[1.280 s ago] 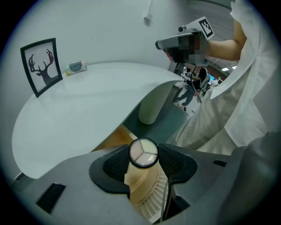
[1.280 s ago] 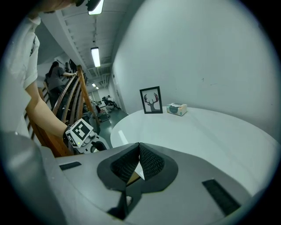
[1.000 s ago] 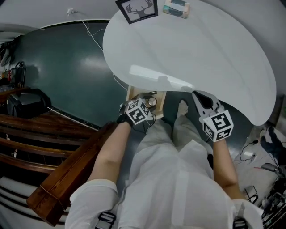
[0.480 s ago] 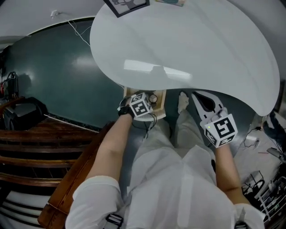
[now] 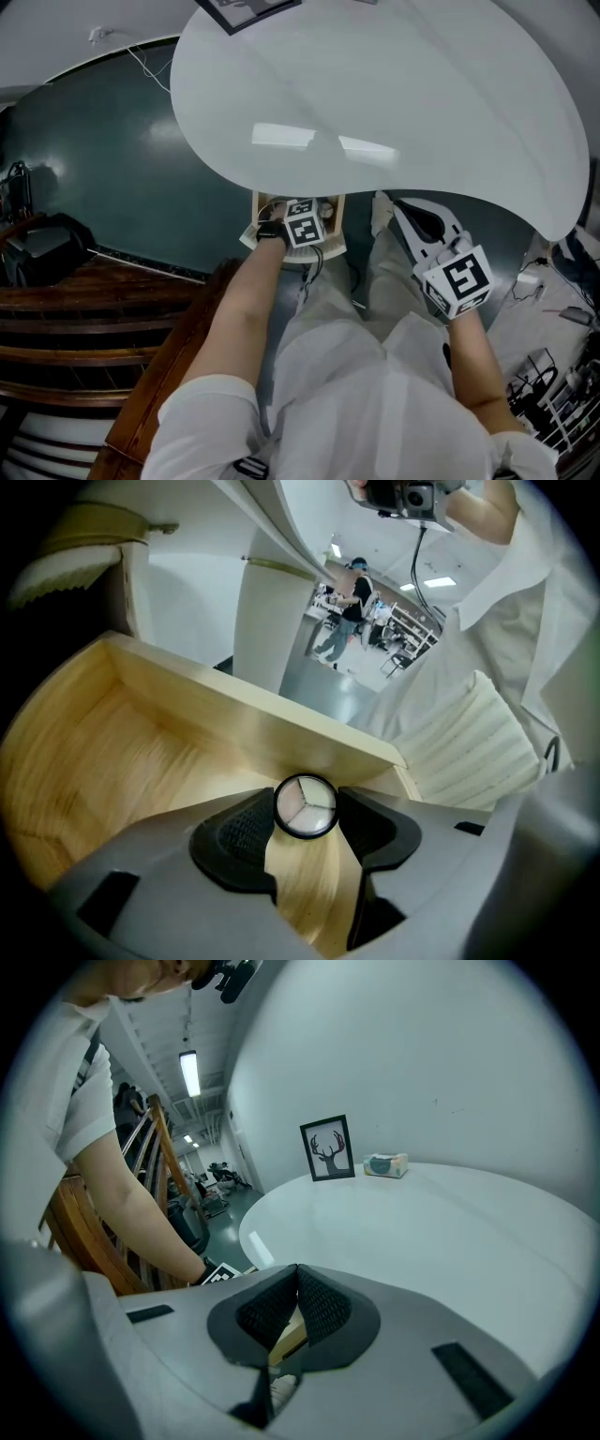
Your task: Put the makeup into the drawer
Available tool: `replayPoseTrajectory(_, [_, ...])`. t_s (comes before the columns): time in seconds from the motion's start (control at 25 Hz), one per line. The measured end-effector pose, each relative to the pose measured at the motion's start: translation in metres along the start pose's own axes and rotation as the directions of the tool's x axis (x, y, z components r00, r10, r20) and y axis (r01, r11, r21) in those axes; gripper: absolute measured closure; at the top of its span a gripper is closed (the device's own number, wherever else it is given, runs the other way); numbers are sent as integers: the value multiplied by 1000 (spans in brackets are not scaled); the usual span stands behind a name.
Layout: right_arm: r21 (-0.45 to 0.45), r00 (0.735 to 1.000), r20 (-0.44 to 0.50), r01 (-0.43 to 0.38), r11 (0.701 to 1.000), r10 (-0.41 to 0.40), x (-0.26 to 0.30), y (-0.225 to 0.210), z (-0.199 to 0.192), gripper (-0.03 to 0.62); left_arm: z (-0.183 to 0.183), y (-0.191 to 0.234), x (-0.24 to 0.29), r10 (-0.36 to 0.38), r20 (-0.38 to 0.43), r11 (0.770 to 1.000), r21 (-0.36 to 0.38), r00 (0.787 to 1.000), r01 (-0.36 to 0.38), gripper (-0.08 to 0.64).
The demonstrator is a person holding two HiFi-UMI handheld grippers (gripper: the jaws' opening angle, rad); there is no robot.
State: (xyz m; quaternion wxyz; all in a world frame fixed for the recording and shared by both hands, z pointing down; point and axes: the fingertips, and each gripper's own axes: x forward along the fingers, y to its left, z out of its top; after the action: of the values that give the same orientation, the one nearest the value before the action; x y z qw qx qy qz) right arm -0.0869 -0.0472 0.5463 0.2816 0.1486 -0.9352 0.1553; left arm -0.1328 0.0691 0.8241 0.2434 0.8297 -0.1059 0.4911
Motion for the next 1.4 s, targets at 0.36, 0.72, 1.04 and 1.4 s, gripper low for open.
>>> replayPoseTrajectory(0.36, [13, 1000, -17, -2, 1000, 2, 5, -3, -8, 583, -11, 7, 17, 27, -22, 986, -162, 999, -30, 337])
replayPoseTrajectory(0.72, [8, 1000, -17, -1, 1000, 1, 4, -4, -5, 583, -11, 13, 1, 36, 9, 976, -214, 999, -33, 331])
replayPoseTrajectory(1.04, [-8, 1000, -13, -7, 1000, 7, 3, 6, -2, 583, -7, 7, -18, 18, 27, 979, -204, 999, -12, 342])
replayPoseTrajectory(1.4, [-27, 1000, 14, -11, 1000, 11, -3, 20, 13, 583, 5, -2, -69, 89, 84, 979, -191, 992, -72, 382])
